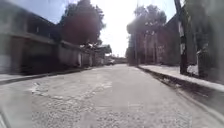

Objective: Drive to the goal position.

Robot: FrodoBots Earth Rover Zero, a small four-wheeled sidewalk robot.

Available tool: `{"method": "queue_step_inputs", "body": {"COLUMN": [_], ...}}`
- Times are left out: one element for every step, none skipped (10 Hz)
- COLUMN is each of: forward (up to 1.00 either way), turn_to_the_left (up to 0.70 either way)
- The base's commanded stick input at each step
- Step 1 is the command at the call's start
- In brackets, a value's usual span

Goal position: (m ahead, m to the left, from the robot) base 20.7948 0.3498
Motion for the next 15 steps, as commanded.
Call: {"method": "queue_step_inputs", "body": {"forward": [1.00,1.00,1.00,1.00,1.00,0.74,0.00,0.00,0.00,0.00,0.00,0.00,0.00,0.00,0.00], "turn_to_the_left": [0.03,0.03,0.03,0.03,0.03,0.02,0.00,0.00,0.00,0.00,0.00,0.00,0.00,0.00,0.00]}}
